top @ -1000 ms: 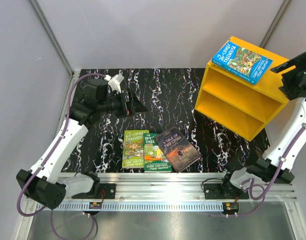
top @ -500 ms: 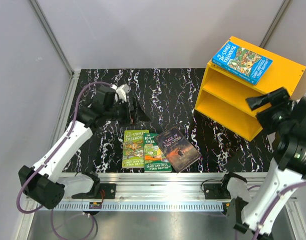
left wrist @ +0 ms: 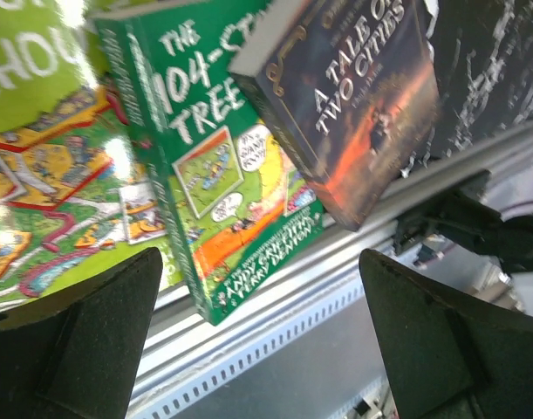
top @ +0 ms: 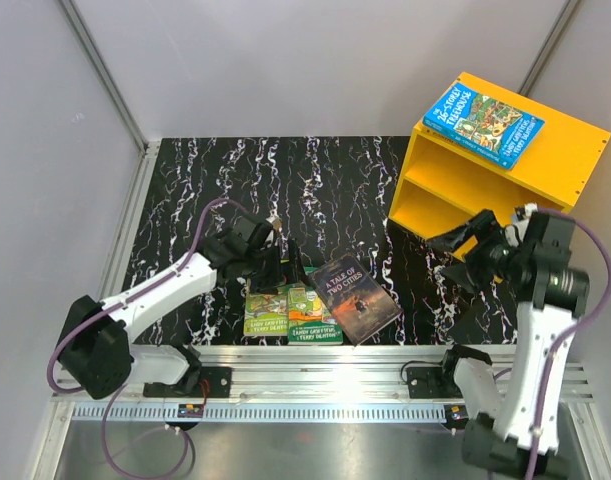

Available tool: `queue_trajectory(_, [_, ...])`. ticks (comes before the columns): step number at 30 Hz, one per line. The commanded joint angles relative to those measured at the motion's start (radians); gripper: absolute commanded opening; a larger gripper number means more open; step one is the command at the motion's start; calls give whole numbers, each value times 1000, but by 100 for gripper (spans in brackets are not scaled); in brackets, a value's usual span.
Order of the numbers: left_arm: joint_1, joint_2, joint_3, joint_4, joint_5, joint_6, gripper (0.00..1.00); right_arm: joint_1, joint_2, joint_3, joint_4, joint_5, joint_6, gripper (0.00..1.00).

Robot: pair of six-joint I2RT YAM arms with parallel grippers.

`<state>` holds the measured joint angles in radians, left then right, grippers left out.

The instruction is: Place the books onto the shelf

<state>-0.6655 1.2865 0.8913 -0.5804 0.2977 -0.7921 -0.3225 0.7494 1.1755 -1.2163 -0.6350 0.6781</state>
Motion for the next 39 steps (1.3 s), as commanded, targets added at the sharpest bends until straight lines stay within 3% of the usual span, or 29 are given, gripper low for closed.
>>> queue_trajectory(1, [1,19,34,15,-98,30,99,66,192,100,31,29,-93,86])
queue_trajectory(6, [1,62,12,-15,-149,74,99,389,434,239,80,276,-37,88])
queue_trajectory(7, [1,68,5,-12,-149,76,99,534,462,245,84,358,-16,88])
queue_trajectory(10, [0,88,-32,17,-150,77,99,654,490,179,153,400,49,89])
queue_trajectory(14, [0,97,-112,134,-115,39,99,652,436,-41,319,357,90,89])
queue_trajectory(19, [-20,125,-167,232,-100,4,99,654,487,-212,391,360,58,88])
queue_trajectory(22, [-31,151,-167,263,-92,4,99,654,536,-292,516,357,61,88])
queue_trajectory(35, [-34,200,-209,352,-40,-19,99,655,760,-390,713,353,61,89])
queue_trajectory(39, [-43,215,-215,384,-25,-30,93,654,777,-451,781,304,98,87])
